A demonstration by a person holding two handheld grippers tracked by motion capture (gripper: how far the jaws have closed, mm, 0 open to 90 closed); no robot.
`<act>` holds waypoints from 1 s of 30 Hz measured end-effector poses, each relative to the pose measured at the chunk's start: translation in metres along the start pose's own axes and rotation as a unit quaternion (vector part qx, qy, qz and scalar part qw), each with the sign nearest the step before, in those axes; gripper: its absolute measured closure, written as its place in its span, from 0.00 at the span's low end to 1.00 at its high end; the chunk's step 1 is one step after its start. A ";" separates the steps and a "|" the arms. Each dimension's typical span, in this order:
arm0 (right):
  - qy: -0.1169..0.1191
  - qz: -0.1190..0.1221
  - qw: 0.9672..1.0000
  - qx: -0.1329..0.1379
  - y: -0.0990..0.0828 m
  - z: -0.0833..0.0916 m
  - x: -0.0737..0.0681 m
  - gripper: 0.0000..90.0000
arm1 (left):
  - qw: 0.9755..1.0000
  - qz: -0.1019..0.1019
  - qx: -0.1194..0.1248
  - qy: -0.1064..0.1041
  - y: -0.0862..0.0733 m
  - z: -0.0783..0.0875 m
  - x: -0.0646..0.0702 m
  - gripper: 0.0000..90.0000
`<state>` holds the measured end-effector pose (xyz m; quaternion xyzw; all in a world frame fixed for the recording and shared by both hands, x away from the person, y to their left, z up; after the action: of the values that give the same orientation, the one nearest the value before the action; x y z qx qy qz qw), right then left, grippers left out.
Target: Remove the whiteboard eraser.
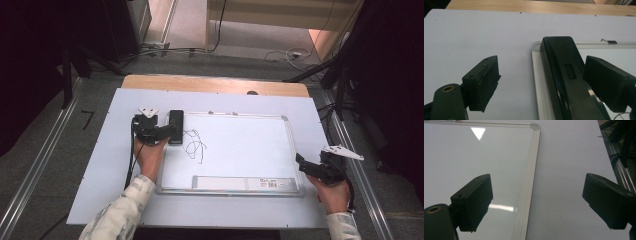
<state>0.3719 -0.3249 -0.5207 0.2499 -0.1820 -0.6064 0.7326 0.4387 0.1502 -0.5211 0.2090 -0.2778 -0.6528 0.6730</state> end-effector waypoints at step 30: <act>0.006 -0.002 1.000 0.002 0.000 0.000 0.001 0.09 | 0.999 -0.015 -0.044 0.012 0.018 -0.056 0.037 0.26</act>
<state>0.3722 -0.3255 -0.5203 0.2552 -0.1787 -0.6062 0.7317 0.4883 0.1099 -0.5482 0.1913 -0.2381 -0.6719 0.6748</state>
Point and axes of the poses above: each handheld gripper's, and its own axes: z roughly backward along the jaws, y roughly out of its top, x roughly to its right, the point moved 10 cm from there along -z, roughly forward along the jaws, and after that the axes turned 15 degrees about -x, right-handed, at the moved point
